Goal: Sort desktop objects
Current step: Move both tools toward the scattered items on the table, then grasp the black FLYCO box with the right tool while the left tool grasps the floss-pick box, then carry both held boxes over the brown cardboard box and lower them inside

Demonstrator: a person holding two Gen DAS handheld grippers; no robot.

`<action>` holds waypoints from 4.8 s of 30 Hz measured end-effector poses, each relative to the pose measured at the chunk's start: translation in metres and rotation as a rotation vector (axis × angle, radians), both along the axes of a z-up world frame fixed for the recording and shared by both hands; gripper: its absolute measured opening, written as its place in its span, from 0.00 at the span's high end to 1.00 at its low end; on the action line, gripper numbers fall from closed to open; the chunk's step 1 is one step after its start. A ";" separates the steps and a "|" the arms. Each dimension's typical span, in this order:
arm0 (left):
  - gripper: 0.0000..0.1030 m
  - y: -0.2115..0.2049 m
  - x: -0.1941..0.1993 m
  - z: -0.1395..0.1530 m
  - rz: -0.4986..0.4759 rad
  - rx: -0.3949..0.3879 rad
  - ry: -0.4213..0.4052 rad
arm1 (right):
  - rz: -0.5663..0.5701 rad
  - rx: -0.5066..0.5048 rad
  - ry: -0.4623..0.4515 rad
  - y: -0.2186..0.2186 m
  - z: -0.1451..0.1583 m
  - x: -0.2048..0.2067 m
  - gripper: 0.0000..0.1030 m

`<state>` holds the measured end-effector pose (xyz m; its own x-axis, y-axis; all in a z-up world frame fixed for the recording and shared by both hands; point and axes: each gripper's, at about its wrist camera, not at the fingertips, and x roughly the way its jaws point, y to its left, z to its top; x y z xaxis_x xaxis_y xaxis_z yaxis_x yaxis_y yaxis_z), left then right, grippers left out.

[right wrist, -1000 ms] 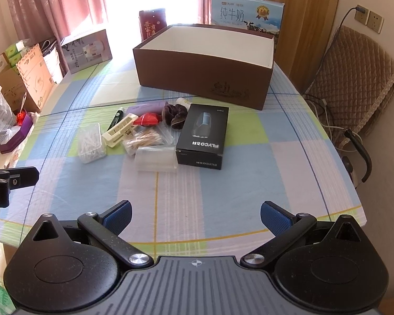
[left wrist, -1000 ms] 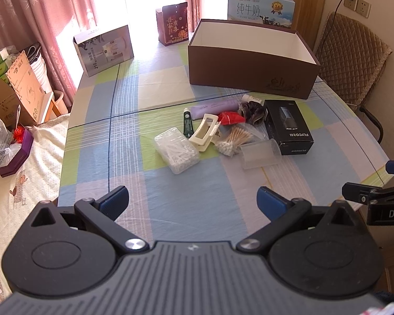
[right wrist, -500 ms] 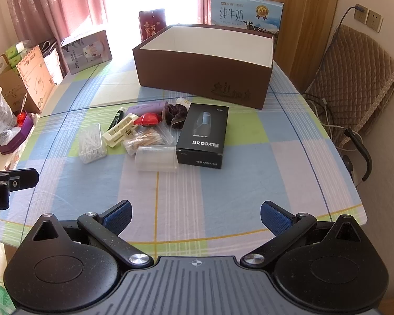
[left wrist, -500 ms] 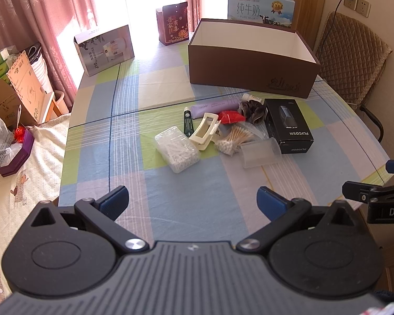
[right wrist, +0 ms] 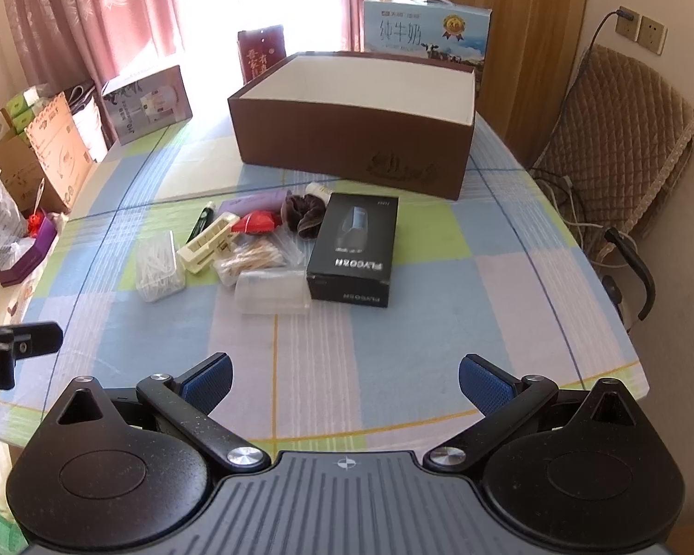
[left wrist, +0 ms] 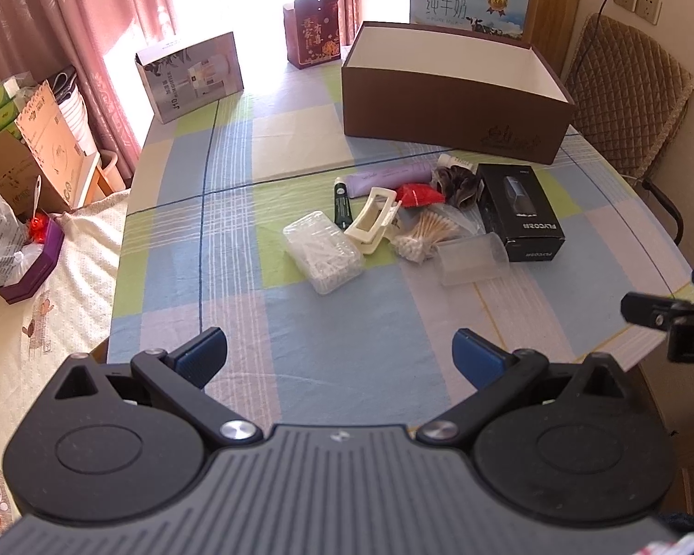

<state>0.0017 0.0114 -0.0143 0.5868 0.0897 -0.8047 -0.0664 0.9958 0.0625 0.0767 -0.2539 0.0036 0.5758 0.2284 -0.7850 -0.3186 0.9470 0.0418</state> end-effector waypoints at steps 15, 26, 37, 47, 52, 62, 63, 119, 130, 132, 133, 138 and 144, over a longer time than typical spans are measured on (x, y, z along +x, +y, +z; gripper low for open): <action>0.01 -0.005 0.032 -0.015 -0.004 0.023 -0.002 | -0.002 0.046 -0.020 -0.005 -0.006 0.035 0.02; 0.01 0.004 0.073 -0.041 0.046 -0.021 0.052 | 0.020 0.082 0.021 -0.005 -0.033 0.066 0.02; 0.01 0.015 0.110 -0.064 0.067 -0.014 0.066 | 0.019 0.082 0.047 0.007 -0.062 0.104 0.02; 0.02 0.026 0.142 -0.084 0.075 -0.007 0.087 | 0.021 0.040 0.048 0.024 -0.087 0.137 0.02; 0.02 0.029 0.151 -0.091 0.082 -0.006 0.106 | 0.029 0.000 0.050 0.034 -0.098 0.147 0.04; 0.03 0.033 0.156 -0.100 0.094 -0.008 0.132 | 0.054 -0.021 0.057 0.036 -0.111 0.157 0.23; 0.03 0.033 0.156 -0.100 0.096 -0.008 0.134 | 0.053 -0.026 0.054 0.034 -0.111 0.157 0.24; 0.49 0.036 0.138 -0.124 0.182 0.022 0.125 | -0.002 0.015 0.113 -0.069 -0.106 0.194 0.14; 0.49 0.045 0.152 -0.085 0.047 0.026 0.069 | -0.065 -0.127 0.070 -0.043 -0.116 0.192 0.26; 0.49 0.045 0.159 -0.080 0.010 0.020 0.058 | -0.069 -0.142 0.079 -0.039 -0.114 0.190 0.26; 0.49 0.044 0.163 -0.078 -0.007 0.015 0.051 | -0.075 -0.136 0.088 -0.039 -0.113 0.188 0.27; 0.49 0.036 0.182 -0.067 -0.098 -0.032 0.019 | -0.125 0.002 0.143 -0.037 -0.096 0.177 0.27; 0.49 0.015 0.215 -0.052 -0.204 -0.065 -0.020 | -0.152 0.102 0.106 -0.026 -0.061 0.174 0.27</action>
